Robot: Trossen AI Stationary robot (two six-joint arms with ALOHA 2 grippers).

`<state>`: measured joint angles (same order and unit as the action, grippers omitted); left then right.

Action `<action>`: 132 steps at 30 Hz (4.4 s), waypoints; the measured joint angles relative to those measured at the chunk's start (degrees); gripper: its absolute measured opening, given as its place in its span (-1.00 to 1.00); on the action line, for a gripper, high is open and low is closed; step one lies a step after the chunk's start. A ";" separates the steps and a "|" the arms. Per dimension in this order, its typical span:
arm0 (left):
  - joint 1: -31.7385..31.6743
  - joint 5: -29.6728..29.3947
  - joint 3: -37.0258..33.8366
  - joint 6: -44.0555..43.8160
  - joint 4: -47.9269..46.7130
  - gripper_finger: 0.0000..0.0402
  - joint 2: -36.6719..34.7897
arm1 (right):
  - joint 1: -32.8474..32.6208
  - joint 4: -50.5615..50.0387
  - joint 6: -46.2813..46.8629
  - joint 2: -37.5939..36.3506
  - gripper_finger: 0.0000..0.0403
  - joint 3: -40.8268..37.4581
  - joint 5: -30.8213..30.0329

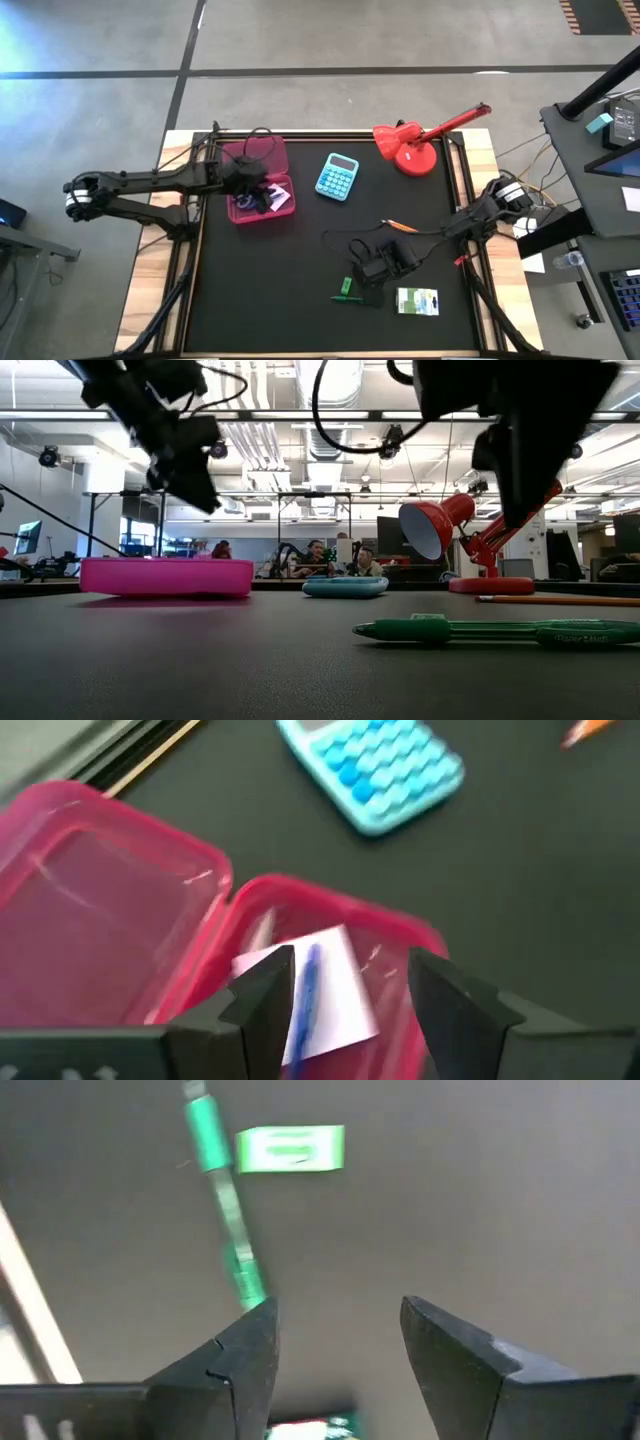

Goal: Pack school essentials
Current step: Put the green pen into the pink supply box

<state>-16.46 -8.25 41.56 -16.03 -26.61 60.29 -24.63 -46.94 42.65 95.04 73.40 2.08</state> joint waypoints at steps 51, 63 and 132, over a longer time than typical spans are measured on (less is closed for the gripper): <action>3.36 5.32 3.83 -12.16 15.67 -0.11 0.05 | -8.48 17.82 -12.67 11.79 -0.54 -4.65 -8.39; 3.38 5.77 3.81 -12.27 15.72 -0.11 0.05 | -8.34 17.46 -12.70 10.60 -0.86 -4.67 -6.49; 7.79 14.17 3.54 -0.24 65.60 -0.17 9.64 | 18.10 59.58 -37.05 -13.99 -0.88 -4.47 -30.16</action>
<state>-8.67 5.91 45.10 -16.26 38.99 69.93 -6.52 12.64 5.60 81.06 68.93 -28.08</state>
